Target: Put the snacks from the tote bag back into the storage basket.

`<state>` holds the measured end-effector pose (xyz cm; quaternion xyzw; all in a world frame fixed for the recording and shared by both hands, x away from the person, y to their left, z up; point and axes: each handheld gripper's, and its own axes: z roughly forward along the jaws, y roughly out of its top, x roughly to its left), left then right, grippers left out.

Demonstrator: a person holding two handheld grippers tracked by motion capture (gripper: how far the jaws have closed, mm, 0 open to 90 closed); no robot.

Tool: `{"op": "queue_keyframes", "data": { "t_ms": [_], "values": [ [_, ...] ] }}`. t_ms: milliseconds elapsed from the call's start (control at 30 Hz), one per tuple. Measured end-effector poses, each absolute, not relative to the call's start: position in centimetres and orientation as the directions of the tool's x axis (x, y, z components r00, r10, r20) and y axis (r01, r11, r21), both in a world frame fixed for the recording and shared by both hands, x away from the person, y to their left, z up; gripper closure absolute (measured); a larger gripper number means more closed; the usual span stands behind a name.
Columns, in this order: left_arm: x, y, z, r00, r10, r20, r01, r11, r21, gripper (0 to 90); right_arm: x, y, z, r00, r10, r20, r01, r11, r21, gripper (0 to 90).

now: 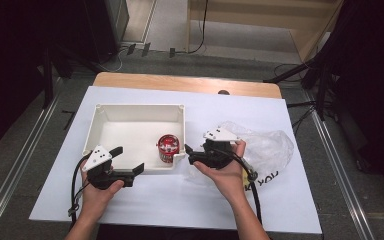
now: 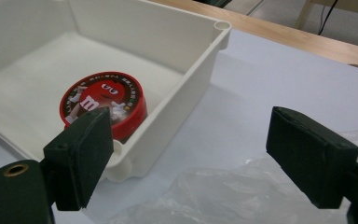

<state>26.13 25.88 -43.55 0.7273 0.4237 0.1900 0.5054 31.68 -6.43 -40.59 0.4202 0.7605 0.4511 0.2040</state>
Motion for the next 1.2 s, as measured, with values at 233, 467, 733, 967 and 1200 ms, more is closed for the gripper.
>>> {"op": "queue_keyframes", "data": {
  "t_ms": [233,467,733,967,1200],
  "values": [
    [26.1,25.9,-43.6,0.571,0.808,-0.149,0.422,-0.132,0.897,1.2,31.3,-8.4,-40.6,-0.539,0.837,0.09,0.465,0.207,0.861,15.5],
    [26.2,26.0,-43.6,0.566,0.811,-0.149,0.423,-0.13,0.897,1.2,31.0,-10.2,-40.6,-0.521,0.848,0.1,0.468,0.185,0.864,15.3],
    [26.1,26.1,-43.5,0.56,0.815,-0.148,0.419,-0.124,0.899,1.2,30.5,-11.8,-40.4,-0.501,0.86,0.101,0.466,0.169,0.868,15.3],
    [26.2,26.5,-43.5,0.553,0.819,-0.154,0.422,-0.116,0.899,1.2,30.1,-13.3,-40.8,-0.483,0.87,0.099,0.473,0.164,0.866,15.3],
    [26.1,26.5,-43.5,0.545,0.826,-0.144,0.422,-0.122,0.898,1.2,29.5,-14.9,-41.2,-0.465,0.877,0.119,0.472,0.132,0.872,15.3]
  ]
}}
